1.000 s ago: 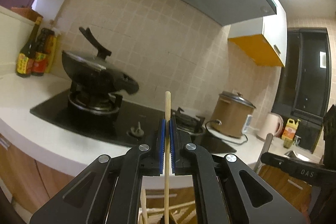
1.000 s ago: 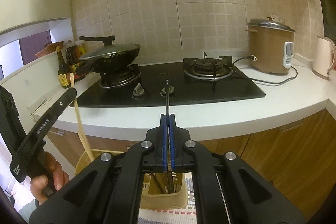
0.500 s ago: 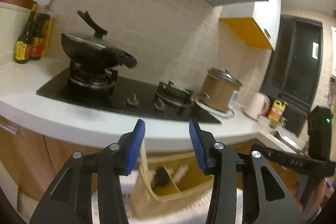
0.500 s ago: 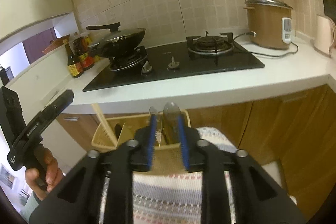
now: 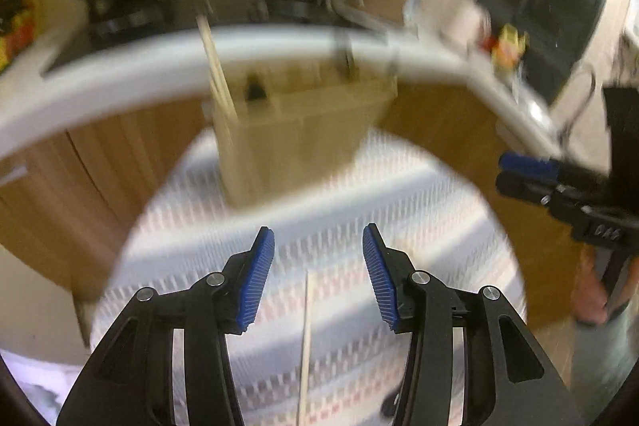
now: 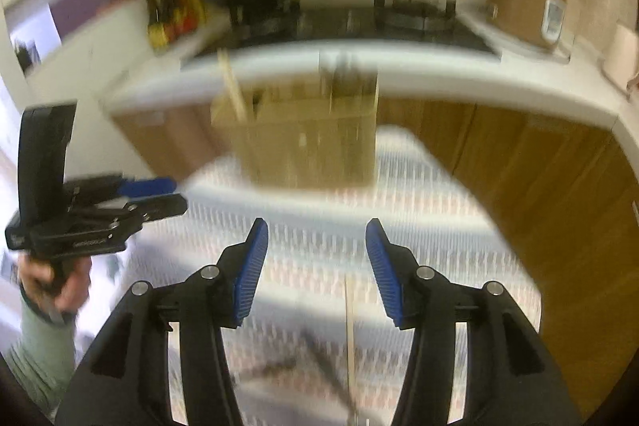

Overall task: Organize utensils
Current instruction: 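Grasp another wooden chopstick with the left gripper while the right grasps the grey-handled clear spoon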

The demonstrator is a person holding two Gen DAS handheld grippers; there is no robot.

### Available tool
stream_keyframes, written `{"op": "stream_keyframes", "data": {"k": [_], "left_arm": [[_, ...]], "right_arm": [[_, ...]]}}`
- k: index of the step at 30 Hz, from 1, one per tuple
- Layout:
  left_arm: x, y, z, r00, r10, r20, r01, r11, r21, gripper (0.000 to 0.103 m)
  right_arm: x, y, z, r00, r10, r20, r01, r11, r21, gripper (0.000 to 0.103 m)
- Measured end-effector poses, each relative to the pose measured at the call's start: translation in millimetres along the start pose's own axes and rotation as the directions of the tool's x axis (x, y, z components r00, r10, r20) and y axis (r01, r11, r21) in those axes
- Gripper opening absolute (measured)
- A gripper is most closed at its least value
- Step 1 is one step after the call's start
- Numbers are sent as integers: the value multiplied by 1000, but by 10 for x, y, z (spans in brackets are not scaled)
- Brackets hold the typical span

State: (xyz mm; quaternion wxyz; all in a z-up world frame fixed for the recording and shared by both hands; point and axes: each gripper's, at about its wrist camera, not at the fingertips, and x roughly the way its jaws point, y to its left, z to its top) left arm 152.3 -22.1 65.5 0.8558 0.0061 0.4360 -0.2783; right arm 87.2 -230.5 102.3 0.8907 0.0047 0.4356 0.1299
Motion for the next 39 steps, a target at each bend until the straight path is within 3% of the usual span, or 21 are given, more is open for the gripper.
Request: {"op": "stream_keyframes", "data": {"k": [2, 5, 8, 10, 18, 31, 36, 39], "left_arm": [[255, -11, -208, 996, 23, -87, -22, 1000, 19, 44], [575, 35, -465, 982, -1, -191, -1, 1000, -8, 42], [760, 48, -606, 973, 9, -230, -11, 1000, -7, 39], [828, 46, -672, 970, 3, -245, -5, 1000, -7, 36], [897, 63, -710, 967, 12, -253, -18, 1000, -24, 29], [833, -160, -726, 973, 183, -143, -177, 983, 50, 18], [855, -165, -722, 969, 204, -140, -196, 978, 67, 18], [910, -172, -716, 967, 208, -146, -199, 977, 79, 18]], "right_arm": [[180, 44, -252, 995, -37, -92, 34, 999, -34, 48], [427, 73, -602, 976, -63, -206, 49, 996, -69, 48], [566, 99, -863, 959, -51, -279, 29, 996, -83, 47], [587, 128, -991, 953, -56, -299, 24, 994, -110, 38], [742, 180, -1137, 932, -76, -354, 18, 986, -164, 33], [989, 257, -1115, 906, -127, -403, 39, 975, -220, 31], [1069, 265, -1029, 901, -136, -412, 41, 972, -231, 30], [1105, 281, -1000, 900, -126, -418, 31, 973, -227, 22]]}}
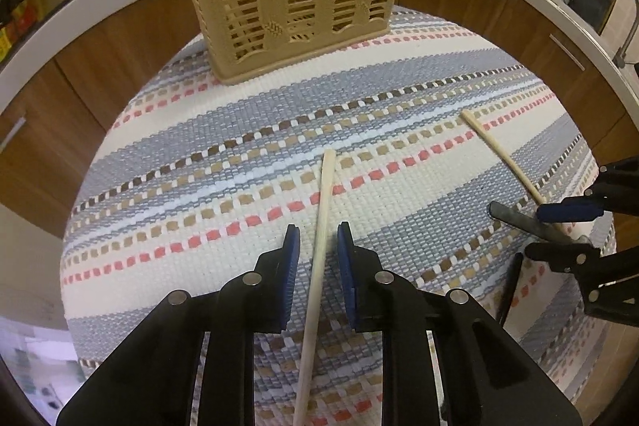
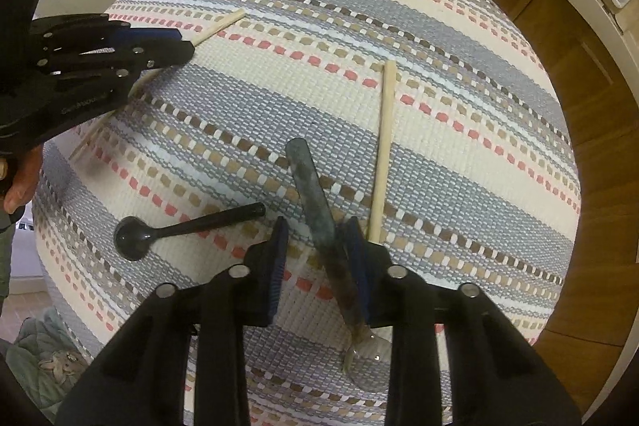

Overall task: Organize utensils
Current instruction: 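Grasp another wooden chopstick with the left gripper while the right grasps the grey-handled clear spoon, then carry the chopstick and clear spoon over the basket with both grippers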

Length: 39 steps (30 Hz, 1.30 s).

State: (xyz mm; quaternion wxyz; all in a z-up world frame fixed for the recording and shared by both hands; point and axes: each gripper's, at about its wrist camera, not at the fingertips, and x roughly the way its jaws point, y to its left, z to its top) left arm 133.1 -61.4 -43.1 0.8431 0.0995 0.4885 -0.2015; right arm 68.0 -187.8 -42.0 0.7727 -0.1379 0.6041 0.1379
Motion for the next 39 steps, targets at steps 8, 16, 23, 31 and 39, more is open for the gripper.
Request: {"op": "stream_keyframes", "data": {"k": [8, 16, 23, 31, 39], "left_arm": [[90, -45, 135, 995, -46, -88, 52, 997, 64, 31], [145, -200, 199, 994, 45, -98, -30, 989, 147, 3], [-153, -13, 105, 988, -127, 86, 127, 992, 4, 3], [-882, 175, 144, 909, -178, 377, 217, 974, -65, 3], [-1672, 365, 514, 751, -102, 653, 210, 974, -90, 3]], "right_arm": [[-21, 87, 7, 1000, 6, 27, -8, 998, 56, 10], [-114, -196, 11, 989, 88, 118, -108, 977, 181, 10], [-393, -292, -143, 945, 150, 290, -207, 962, 179, 10], [-951, -428, -289, 834, 202, 513, -310, 941, 135, 10], [-1563, -646, 190, 691, 173, 702, -335, 937, 98, 10]]}}
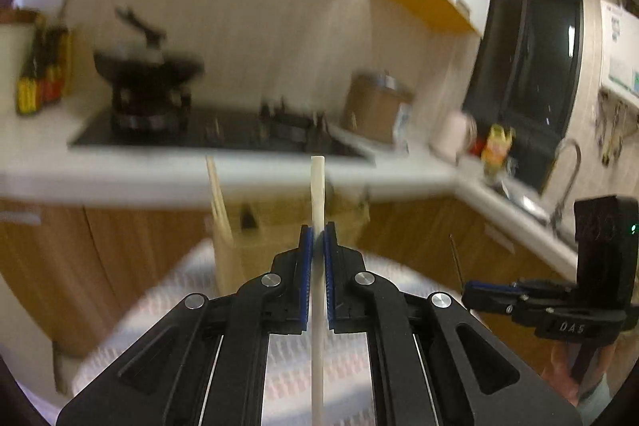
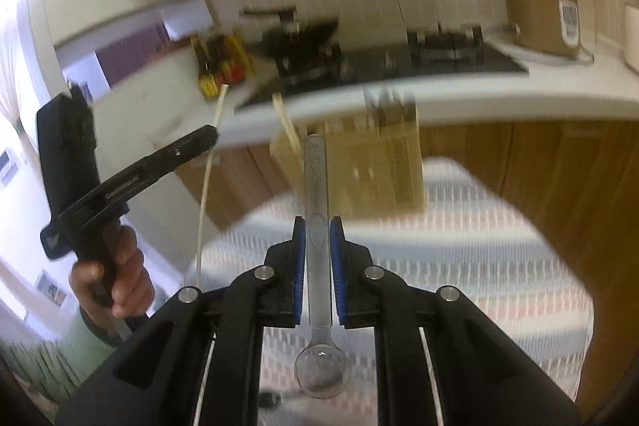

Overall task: Organize utensils
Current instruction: 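Carry the chopstick and clear spoon over the basket with both grippers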

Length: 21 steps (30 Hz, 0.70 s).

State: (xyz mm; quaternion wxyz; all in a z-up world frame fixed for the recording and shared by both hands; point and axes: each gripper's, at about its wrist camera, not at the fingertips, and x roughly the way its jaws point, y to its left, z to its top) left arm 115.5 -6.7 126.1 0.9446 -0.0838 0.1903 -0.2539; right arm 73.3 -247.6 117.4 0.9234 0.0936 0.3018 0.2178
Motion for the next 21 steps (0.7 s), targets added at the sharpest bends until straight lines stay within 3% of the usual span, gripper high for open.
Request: {"op": "stream_keyframes", "data": {"k": [3, 9, 15, 21], "left_arm": [[4, -5, 301, 993, 21, 116, -20, 1000, -10, 3], [221, 71, 677, 972, 30, 234, -14, 997, -71, 3], [513, 188, 852, 955, 62, 289, -38, 995, -88, 4], [815, 238, 867, 939, 112, 325, -97, 993, -61, 4]], "right_arm": [[74, 17, 340, 998, -9, 64, 10, 1000, -5, 10], [292, -47, 853, 984, -42, 174, 41, 999, 10, 10], [587, -220, 1280, 953, -131, 272, 126, 991, 35, 10], [900, -385, 1434, 929, -184, 321, 176, 983, 54, 10]]}}
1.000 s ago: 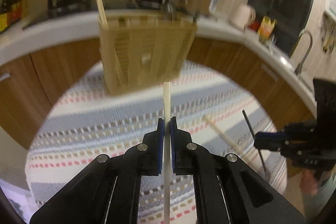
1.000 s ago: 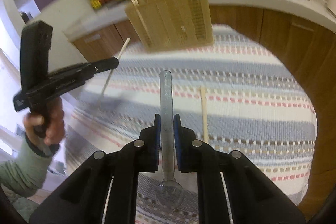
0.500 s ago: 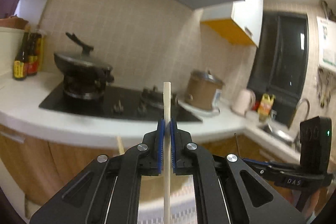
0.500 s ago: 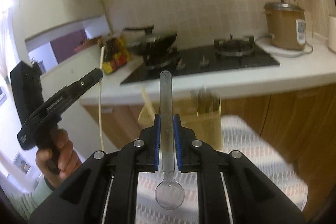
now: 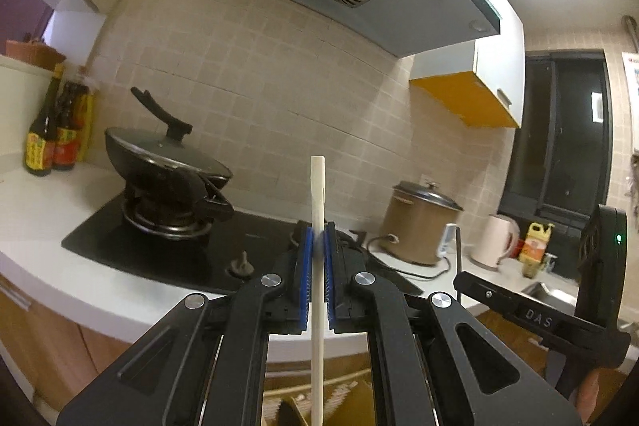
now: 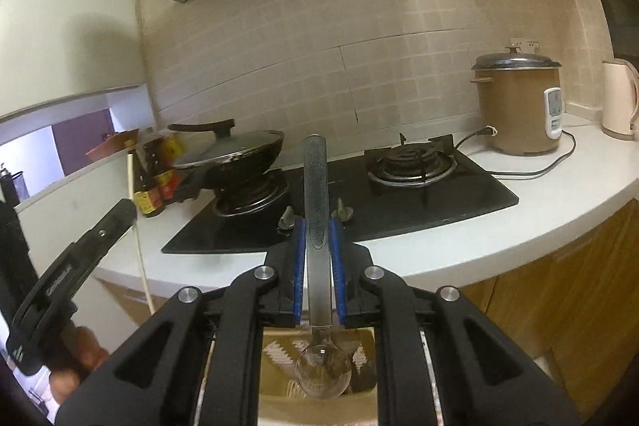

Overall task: Organize utensils
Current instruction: 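Carry the chopstick and clear spoon over the basket with both grippers, then open both grippers to drop the chopstick and spoon into the basket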

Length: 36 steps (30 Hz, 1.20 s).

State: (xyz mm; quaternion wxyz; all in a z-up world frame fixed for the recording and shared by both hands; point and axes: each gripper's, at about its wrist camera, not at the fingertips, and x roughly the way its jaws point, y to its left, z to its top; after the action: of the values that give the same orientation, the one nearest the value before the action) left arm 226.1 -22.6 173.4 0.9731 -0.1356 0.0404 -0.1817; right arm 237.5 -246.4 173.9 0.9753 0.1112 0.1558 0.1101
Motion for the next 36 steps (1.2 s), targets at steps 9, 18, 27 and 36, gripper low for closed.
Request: {"op": "stream_keyframes", "data": {"k": [9, 18, 27, 36], "left_arm": [[199, 149, -240, 998, 56, 18, -57, 998, 13, 4], [108, 244, -318, 999, 16, -31, -16, 1000, 3, 10], [-445, 205, -59, 990, -65, -127, 65, 998, -7, 34], [-978, -40, -183, 881, -137, -453, 160, 987, 13, 49]], "right_arm": [[325, -11, -249, 998, -61, 23, 62, 996, -66, 10], [190, 32, -433, 999, -44, -6, 43, 996, -78, 12], [-518, -8, -374, 997, 16, -73, -17, 1000, -16, 30], [-1090, -48, -600, 923, -17, -385, 24, 1000, 14, 52]]}}
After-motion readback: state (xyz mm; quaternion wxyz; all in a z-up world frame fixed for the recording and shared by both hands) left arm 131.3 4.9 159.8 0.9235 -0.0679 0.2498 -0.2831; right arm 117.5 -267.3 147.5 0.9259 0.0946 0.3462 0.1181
